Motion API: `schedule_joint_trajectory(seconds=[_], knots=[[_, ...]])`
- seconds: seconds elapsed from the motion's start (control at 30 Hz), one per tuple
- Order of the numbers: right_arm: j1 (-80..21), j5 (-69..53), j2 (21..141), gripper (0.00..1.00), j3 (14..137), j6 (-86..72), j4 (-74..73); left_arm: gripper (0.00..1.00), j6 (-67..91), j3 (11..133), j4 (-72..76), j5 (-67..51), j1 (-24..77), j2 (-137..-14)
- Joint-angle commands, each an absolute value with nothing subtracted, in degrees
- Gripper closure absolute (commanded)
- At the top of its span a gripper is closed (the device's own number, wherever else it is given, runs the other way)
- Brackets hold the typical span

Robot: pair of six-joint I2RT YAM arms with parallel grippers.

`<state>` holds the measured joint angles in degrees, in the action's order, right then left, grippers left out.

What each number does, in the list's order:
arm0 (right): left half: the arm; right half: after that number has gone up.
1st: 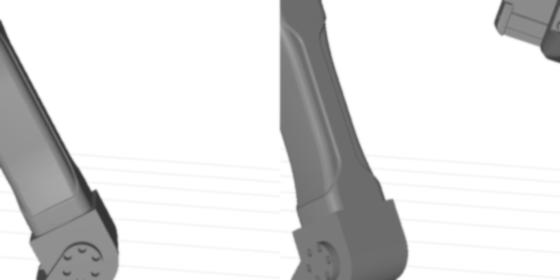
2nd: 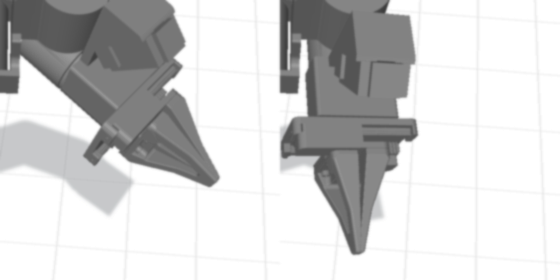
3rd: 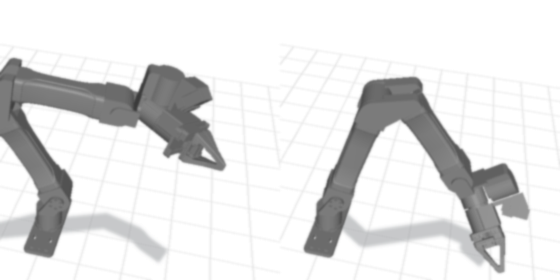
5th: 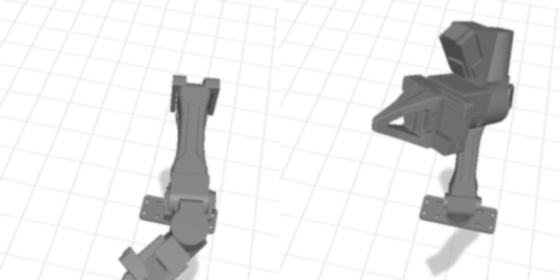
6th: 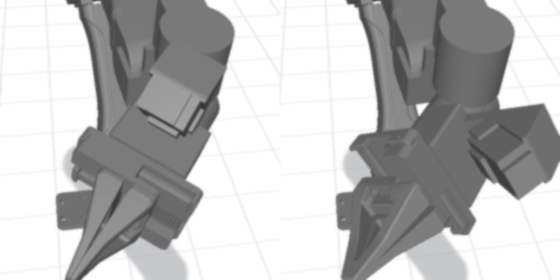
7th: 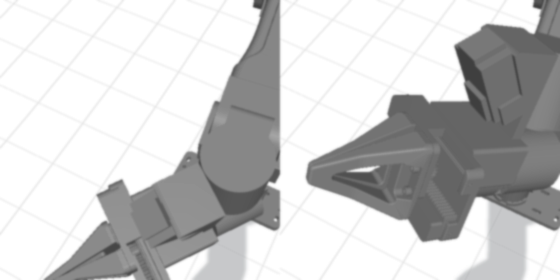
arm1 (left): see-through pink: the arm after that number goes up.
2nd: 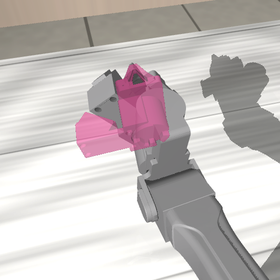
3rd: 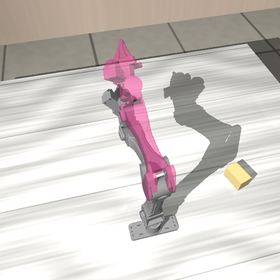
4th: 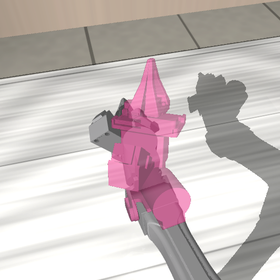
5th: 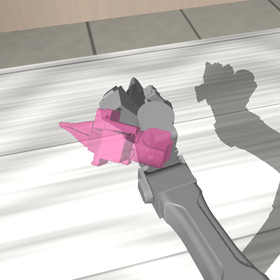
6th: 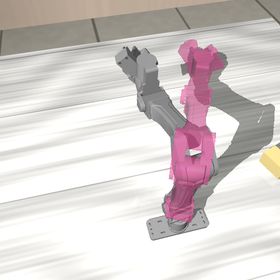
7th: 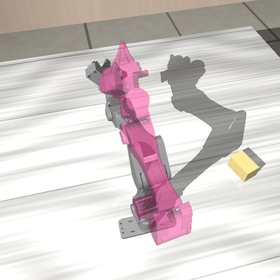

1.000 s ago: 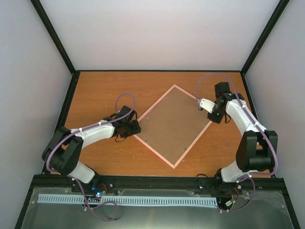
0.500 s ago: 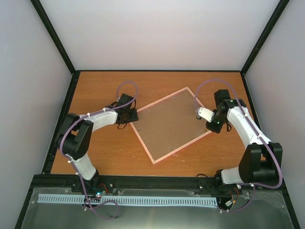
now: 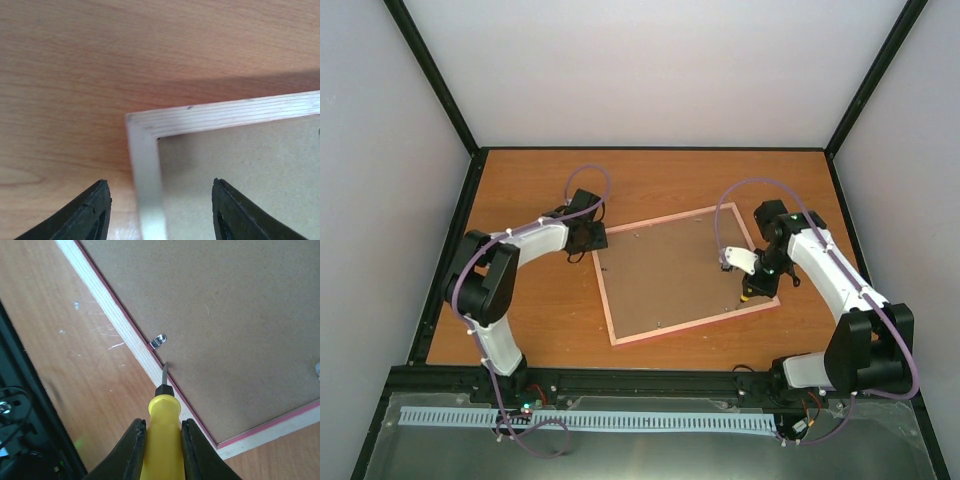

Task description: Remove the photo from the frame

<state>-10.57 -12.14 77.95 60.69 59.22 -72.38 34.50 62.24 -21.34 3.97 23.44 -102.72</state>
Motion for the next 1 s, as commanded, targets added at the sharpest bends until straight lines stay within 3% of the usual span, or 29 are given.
schedule_joint_trajectory(seconds=[0.0, 0.23, 0.4, 0.63, 0.97], knots=[[-11.20, -15.27, 77.81, 0.97, 62.08, 58.84, -77.10, 0.44, 34.58, 61.34, -25.59, 6.60, 22.72, -96.86], [-11.24, -24.27, 82.32, 0.97, 77.14, 53.47, -79.25, 0.45, 40.44, 49.57, -22.05, -1.15, 24.46, -84.78], [-13.05, -30.22, 87.65, 0.97, 84.87, 44.33, -74.35, 0.45, 43.76, 46.91, -23.79, -2.82, 30.42, -83.08], [-19.22, -29.98, 90.32, 0.97, 85.53, 32.59, -59.73, 0.49, 47.24, 44.76, -25.20, -4.02, 34.45, -84.81], [-21.77, -31.42, 93.78, 0.97, 84.23, 29.09, -55.81, 0.58, 48.56, 44.38, -24.75, -3.35, 37.59, -88.87]])
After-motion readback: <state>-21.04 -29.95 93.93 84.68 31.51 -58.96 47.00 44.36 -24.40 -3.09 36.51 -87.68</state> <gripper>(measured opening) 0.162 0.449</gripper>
